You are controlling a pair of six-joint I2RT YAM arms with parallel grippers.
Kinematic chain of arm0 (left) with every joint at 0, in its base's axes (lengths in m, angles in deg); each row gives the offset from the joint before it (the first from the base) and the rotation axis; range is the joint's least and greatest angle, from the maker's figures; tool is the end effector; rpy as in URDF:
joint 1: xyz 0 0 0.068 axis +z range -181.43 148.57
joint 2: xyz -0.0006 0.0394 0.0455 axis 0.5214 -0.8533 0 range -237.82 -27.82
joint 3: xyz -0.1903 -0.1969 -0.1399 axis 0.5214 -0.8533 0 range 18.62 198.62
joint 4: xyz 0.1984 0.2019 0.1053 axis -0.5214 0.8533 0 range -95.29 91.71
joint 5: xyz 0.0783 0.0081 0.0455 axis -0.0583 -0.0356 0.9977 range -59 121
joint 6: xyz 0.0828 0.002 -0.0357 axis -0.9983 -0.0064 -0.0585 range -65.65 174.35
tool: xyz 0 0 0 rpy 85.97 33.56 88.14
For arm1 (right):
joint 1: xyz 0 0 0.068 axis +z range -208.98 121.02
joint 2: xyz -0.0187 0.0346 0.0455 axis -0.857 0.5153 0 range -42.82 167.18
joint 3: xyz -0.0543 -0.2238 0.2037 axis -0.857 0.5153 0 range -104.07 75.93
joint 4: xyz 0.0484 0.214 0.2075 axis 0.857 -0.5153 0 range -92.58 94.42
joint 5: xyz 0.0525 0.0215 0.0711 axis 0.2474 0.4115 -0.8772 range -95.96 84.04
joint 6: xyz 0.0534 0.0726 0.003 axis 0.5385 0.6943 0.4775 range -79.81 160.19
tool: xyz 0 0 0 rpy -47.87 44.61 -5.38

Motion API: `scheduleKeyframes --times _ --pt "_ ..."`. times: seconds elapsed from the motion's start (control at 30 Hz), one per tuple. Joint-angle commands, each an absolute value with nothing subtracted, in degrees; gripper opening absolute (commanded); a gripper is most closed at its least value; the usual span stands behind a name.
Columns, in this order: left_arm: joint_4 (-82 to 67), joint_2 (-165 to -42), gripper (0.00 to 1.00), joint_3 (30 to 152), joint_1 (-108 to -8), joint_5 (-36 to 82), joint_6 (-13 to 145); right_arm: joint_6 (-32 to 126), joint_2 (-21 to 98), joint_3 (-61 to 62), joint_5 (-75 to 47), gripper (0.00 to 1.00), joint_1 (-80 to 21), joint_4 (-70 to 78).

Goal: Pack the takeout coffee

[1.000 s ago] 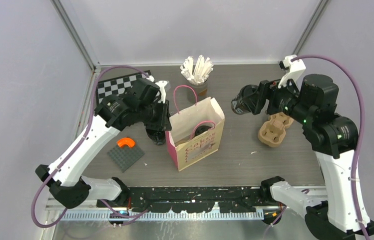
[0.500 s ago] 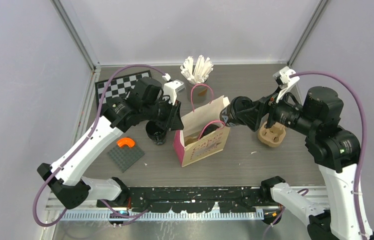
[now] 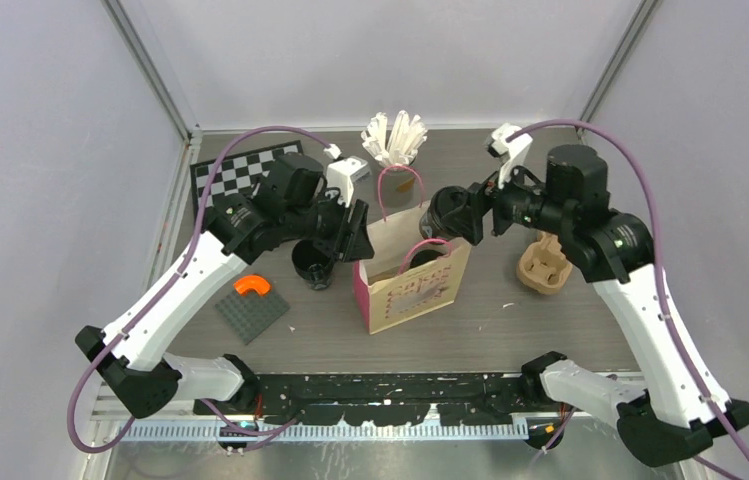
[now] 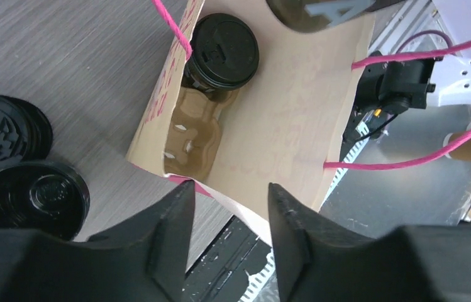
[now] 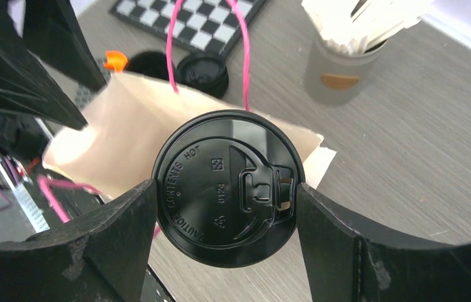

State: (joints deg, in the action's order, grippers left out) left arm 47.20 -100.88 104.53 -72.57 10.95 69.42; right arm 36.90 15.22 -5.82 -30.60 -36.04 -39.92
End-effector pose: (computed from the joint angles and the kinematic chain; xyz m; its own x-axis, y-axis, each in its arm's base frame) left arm 0.2193 -0.2282 0.4273 -0.6762 0.2666 -0.6868 0.6639 0.6245 -0.4113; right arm 0.2068 0.1240 0.4866 -0.2830 -0.1764 -0.9428 -0.7311 0.6760 0.0929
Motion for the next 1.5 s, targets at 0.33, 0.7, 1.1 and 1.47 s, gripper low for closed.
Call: scheduleKeyframes --times 0.33,0.7,1.1,1.47 --pt "58.65 -95.25 0.58 109.95 -72.21 21.99 86.87 28.98 14.64 -6.89 -22.68 0.72 -26.3 -50.64" --pt "56.39 -95.27 0.6 107.53 -72.21 18.79 94.08 35.96 14.08 -6.54 -13.37 0.7 -10.76 -49.38" --pt "54.45 -95.35 0.58 103.59 -72.21 15.69 96.73 38.05 13.65 -0.55 3.02 0.69 6.7 -43.67" --pt "46.87 -95.42 0.53 97.57 -72.3 9.67 95.15 36.17 13.4 4.16 11.09 0.69 15.1 -39.16"
